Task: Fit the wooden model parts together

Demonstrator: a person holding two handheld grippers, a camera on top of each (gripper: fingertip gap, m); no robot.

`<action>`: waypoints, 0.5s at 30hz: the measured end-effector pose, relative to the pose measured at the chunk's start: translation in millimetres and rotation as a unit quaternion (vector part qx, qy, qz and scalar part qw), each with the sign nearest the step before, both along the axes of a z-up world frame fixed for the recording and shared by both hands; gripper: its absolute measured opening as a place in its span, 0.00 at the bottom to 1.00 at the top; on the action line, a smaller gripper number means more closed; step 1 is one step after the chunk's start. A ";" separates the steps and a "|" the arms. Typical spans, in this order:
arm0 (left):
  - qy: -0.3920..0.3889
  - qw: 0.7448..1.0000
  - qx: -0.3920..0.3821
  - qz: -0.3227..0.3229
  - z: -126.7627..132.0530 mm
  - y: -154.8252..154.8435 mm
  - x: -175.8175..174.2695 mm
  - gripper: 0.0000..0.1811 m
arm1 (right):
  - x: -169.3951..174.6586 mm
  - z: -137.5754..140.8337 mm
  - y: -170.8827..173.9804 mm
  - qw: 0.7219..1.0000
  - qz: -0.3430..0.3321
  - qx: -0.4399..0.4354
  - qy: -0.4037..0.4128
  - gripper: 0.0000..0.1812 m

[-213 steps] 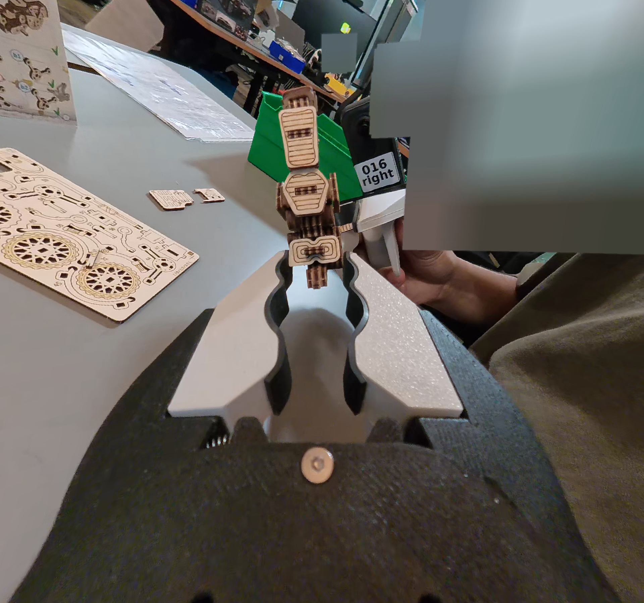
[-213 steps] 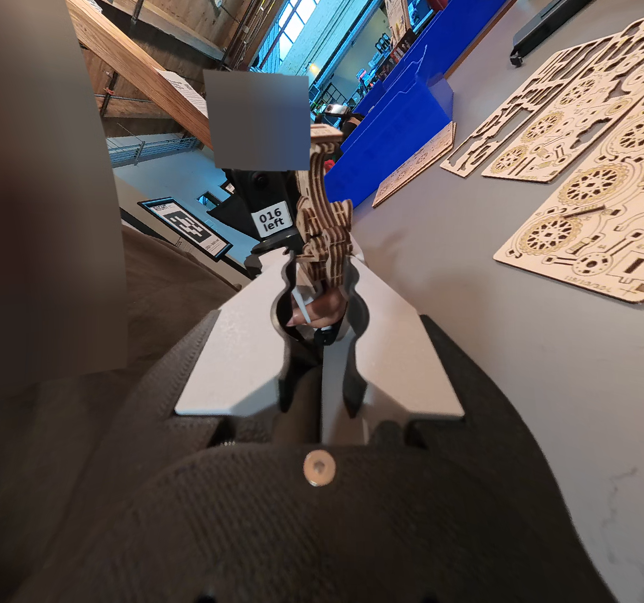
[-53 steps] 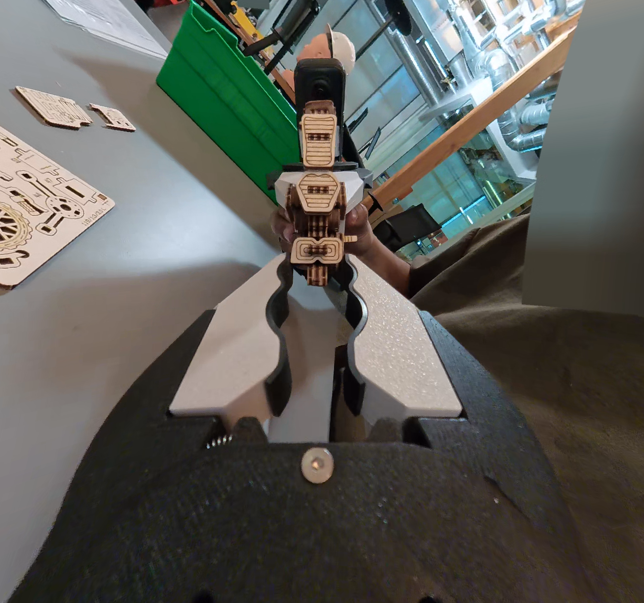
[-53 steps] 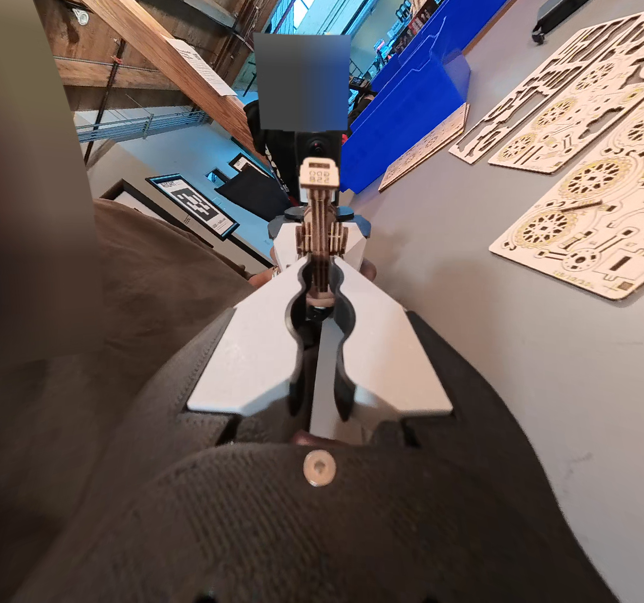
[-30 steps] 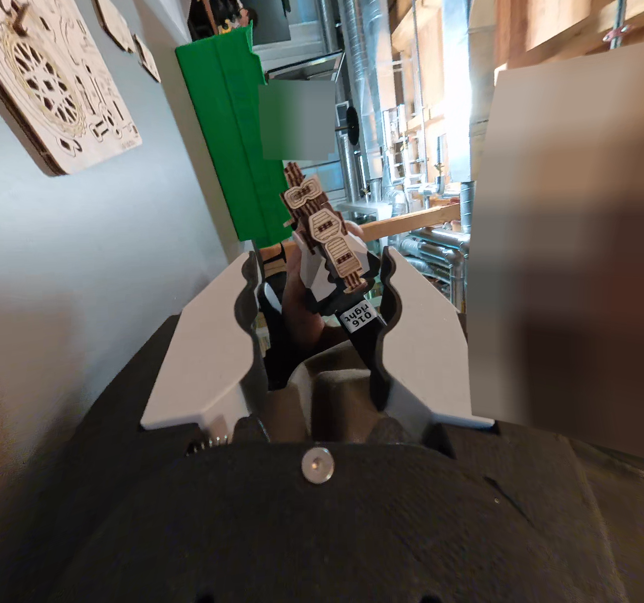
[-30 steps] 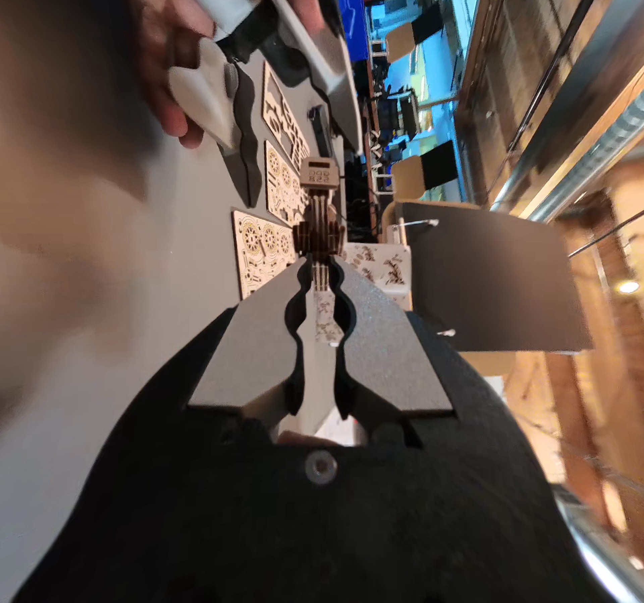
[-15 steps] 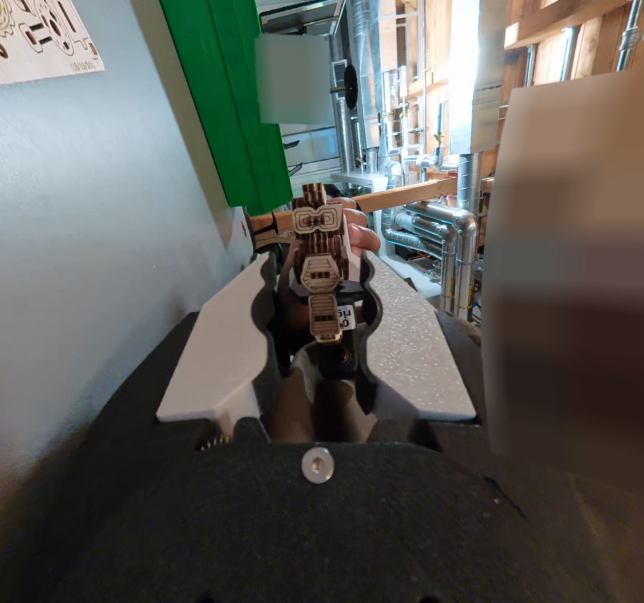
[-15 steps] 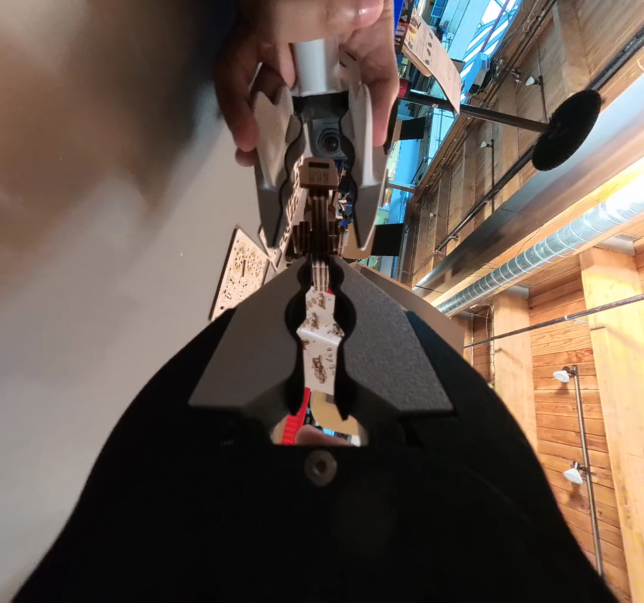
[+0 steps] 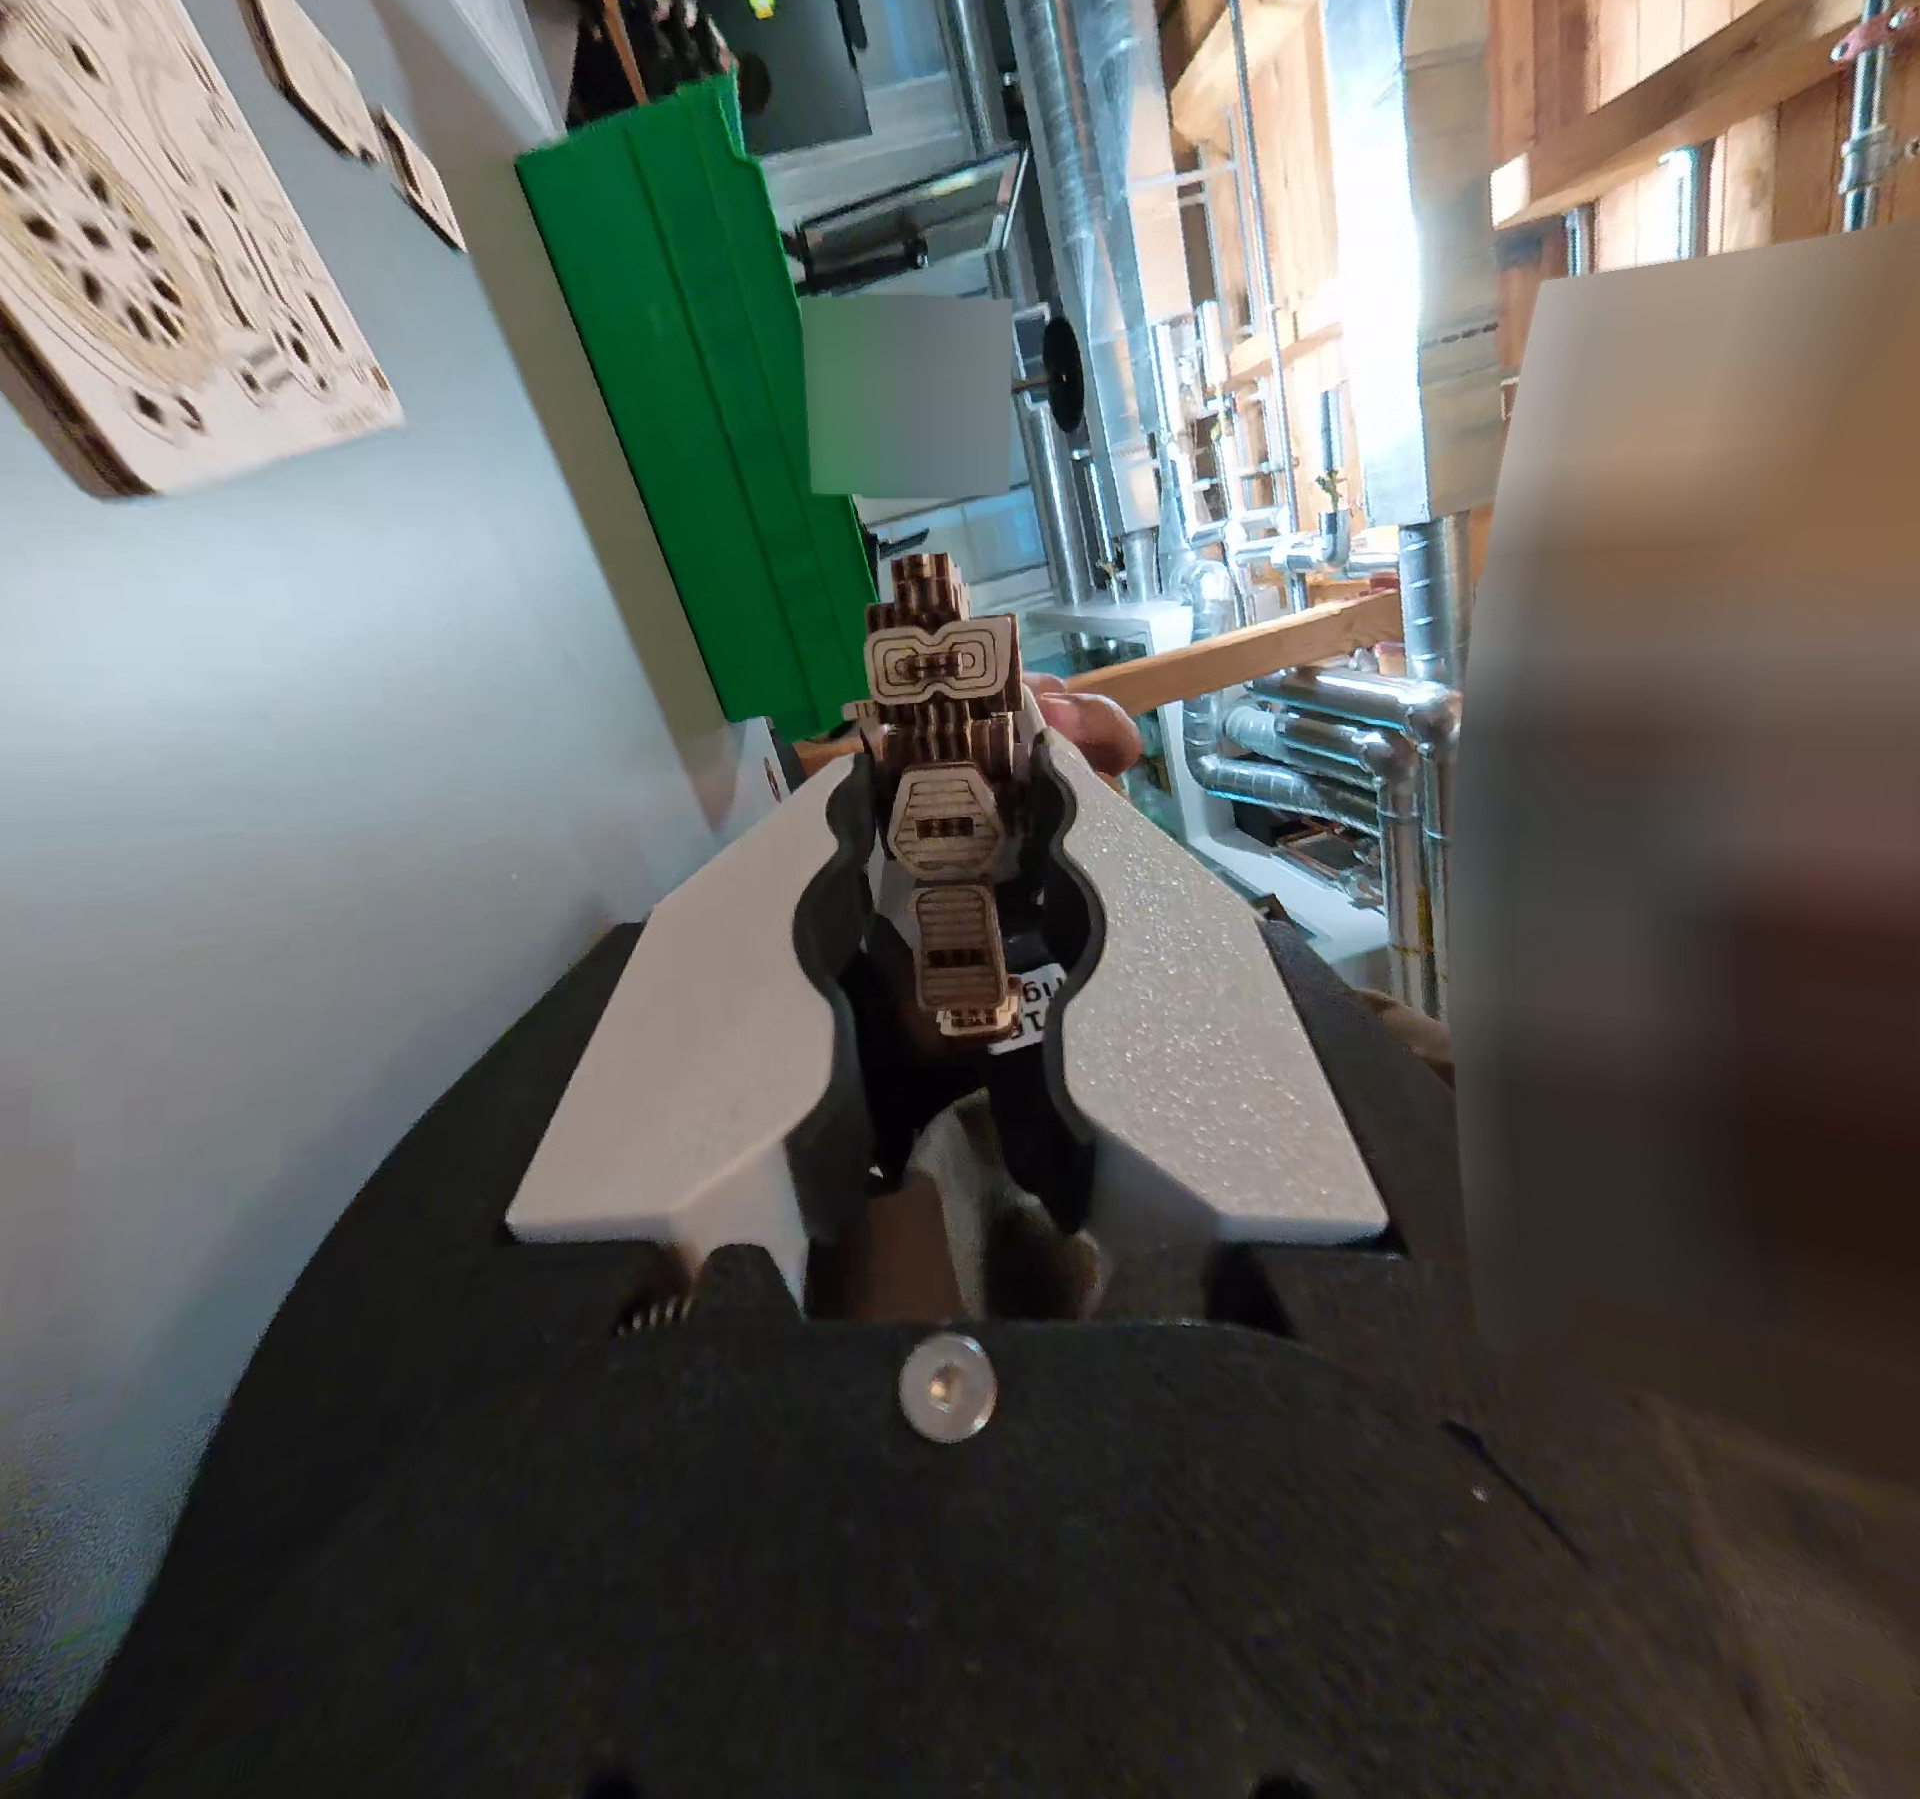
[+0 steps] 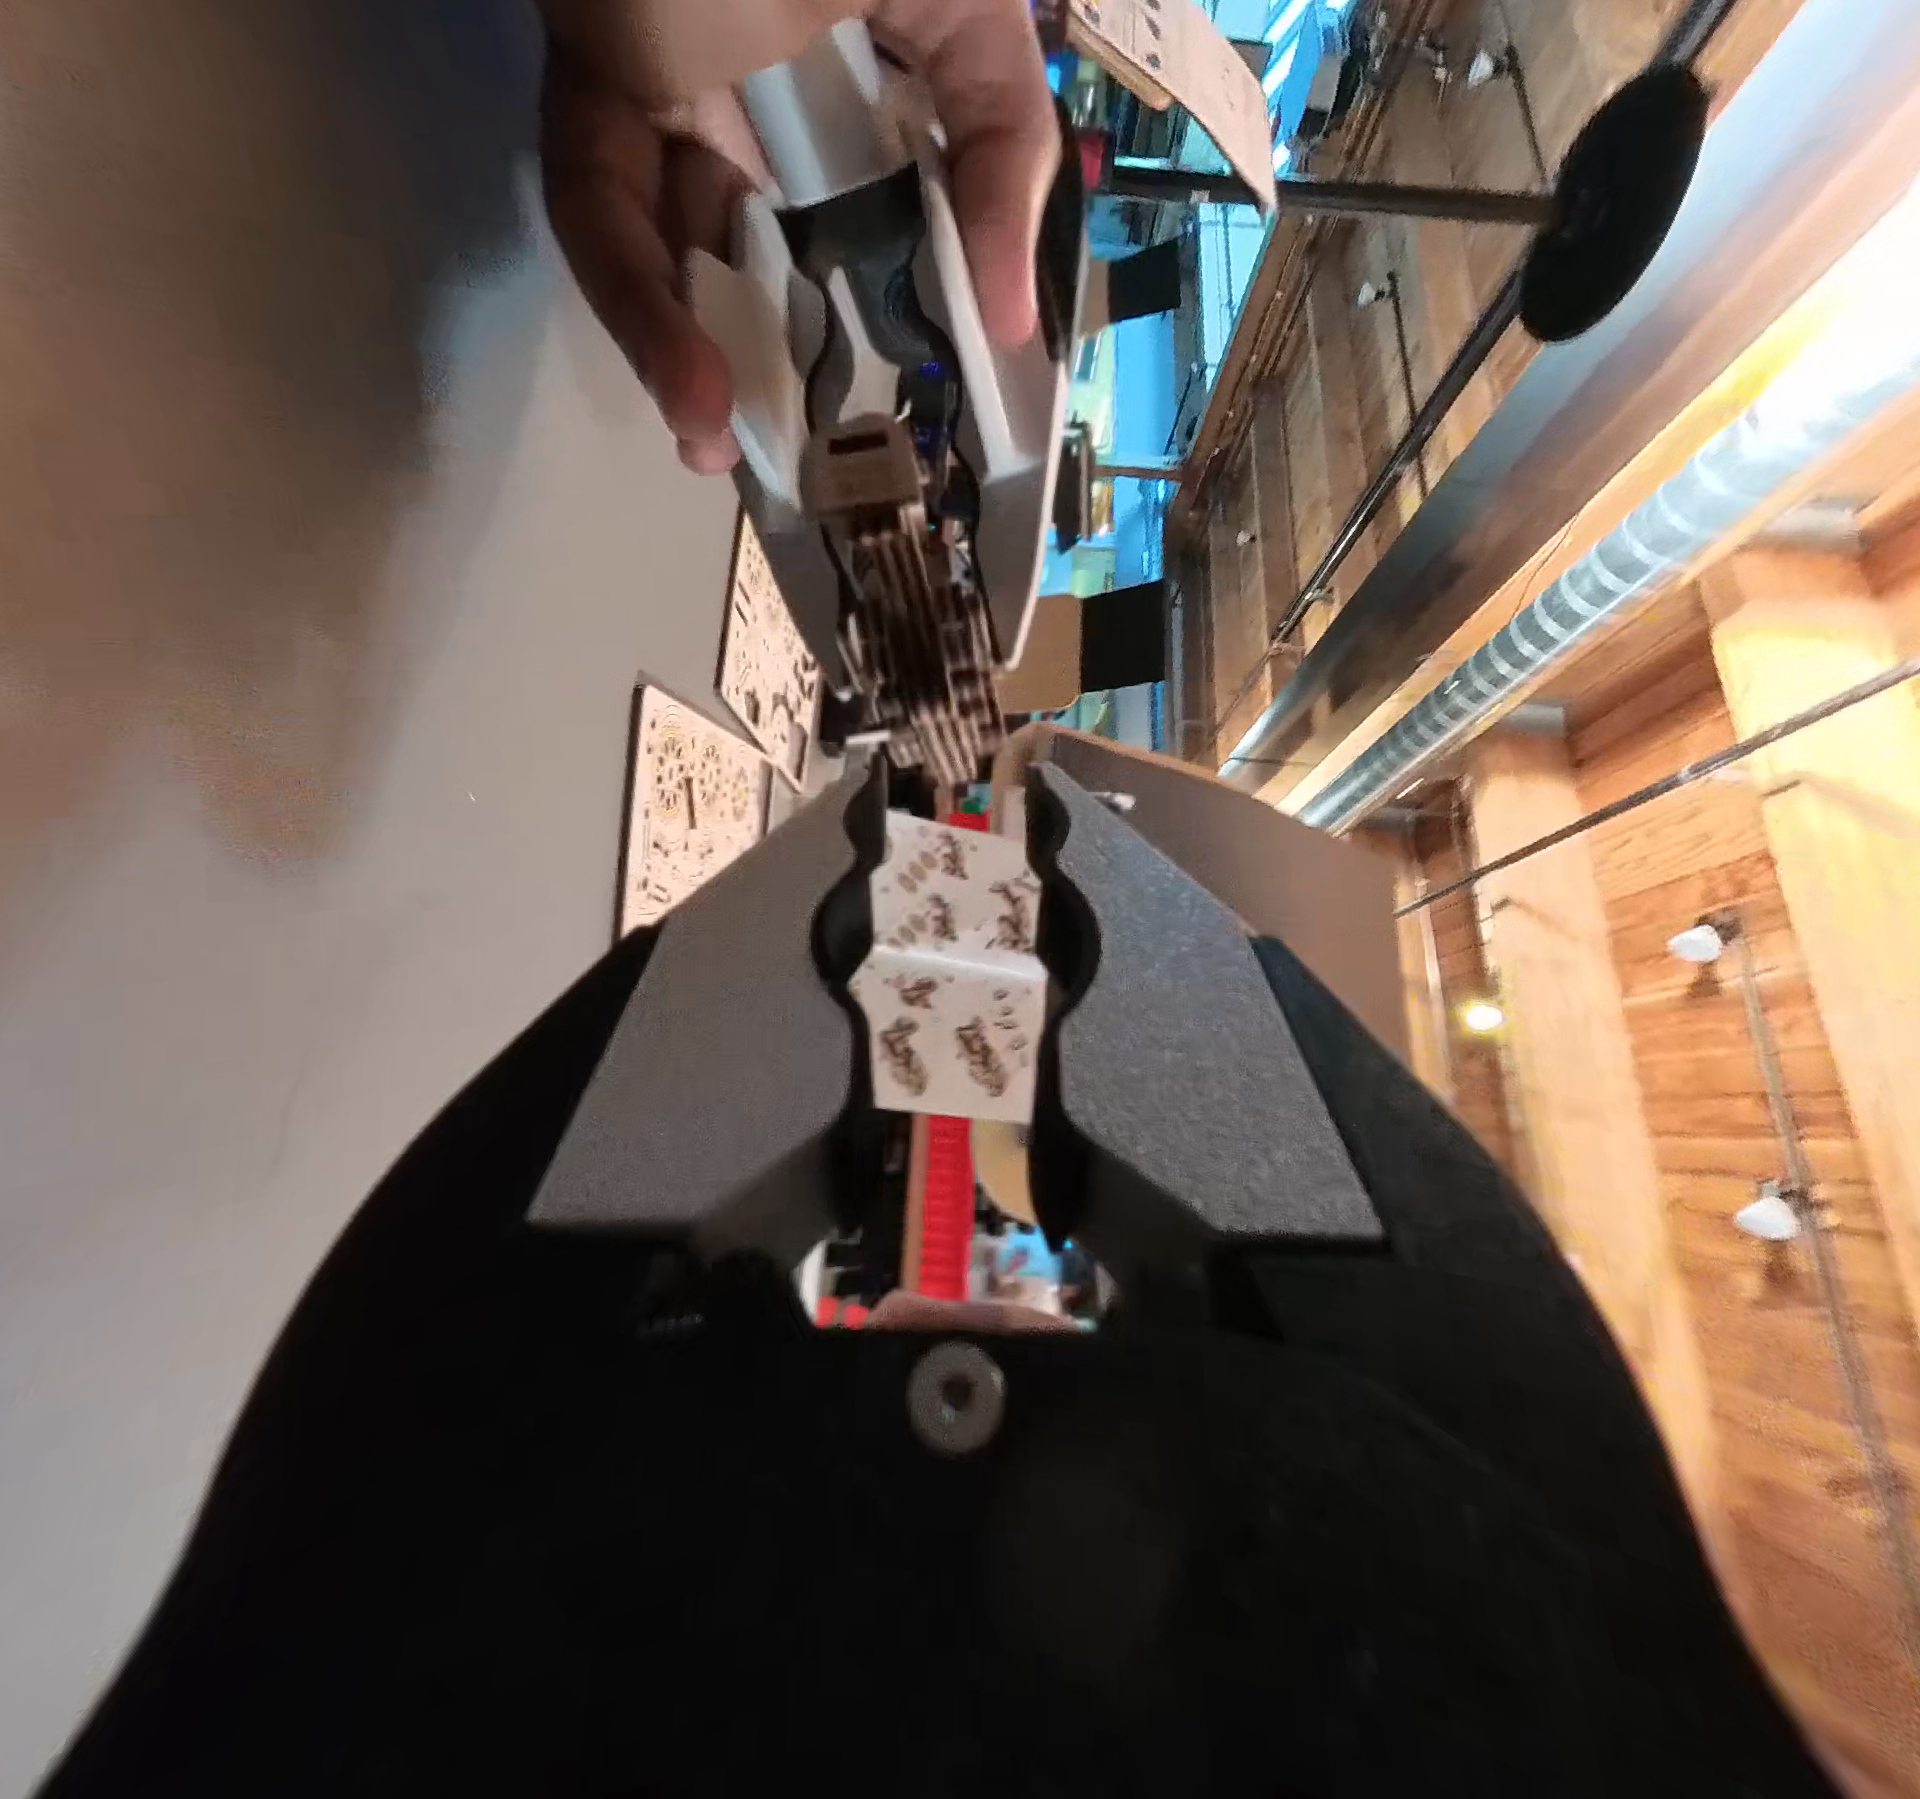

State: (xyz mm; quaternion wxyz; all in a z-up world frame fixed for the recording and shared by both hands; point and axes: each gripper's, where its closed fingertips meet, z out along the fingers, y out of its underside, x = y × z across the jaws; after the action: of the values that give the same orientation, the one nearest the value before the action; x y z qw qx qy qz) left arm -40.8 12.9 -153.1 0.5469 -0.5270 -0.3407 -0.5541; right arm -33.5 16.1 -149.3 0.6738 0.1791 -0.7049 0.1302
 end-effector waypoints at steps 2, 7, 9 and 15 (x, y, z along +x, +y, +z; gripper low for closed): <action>0.021 0.999 -0.012 0.026 -1.8 -3.7 -10.9 0.16 | -3.4 -1.4 6.6 0.999 -0.012 -0.031 -0.026 0.15; 0.172 0.975 -0.106 0.090 -18.2 -11.0 -34.4 0.15 | -15.2 -6.1 27.0 0.988 -0.052 -0.115 -0.087 0.12; 0.217 0.962 -0.135 0.099 -23.5 -12.9 -39.4 0.15 | -18.8 -8.5 34.8 0.978 -0.064 -0.159 -0.122 0.13; 0.178 0.971 -0.127 0.095 -26.5 -11.2 -42.2 0.16 | -32.4 -19.6 60.9 0.906 -0.103 -0.330 -0.242 0.12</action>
State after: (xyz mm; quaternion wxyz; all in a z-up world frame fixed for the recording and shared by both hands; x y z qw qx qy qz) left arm -83.0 1.7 -179.5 0.5776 -0.6475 -0.3535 -0.3495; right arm -65.8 77.0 -168.9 0.5127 -0.1645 -0.7777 0.3246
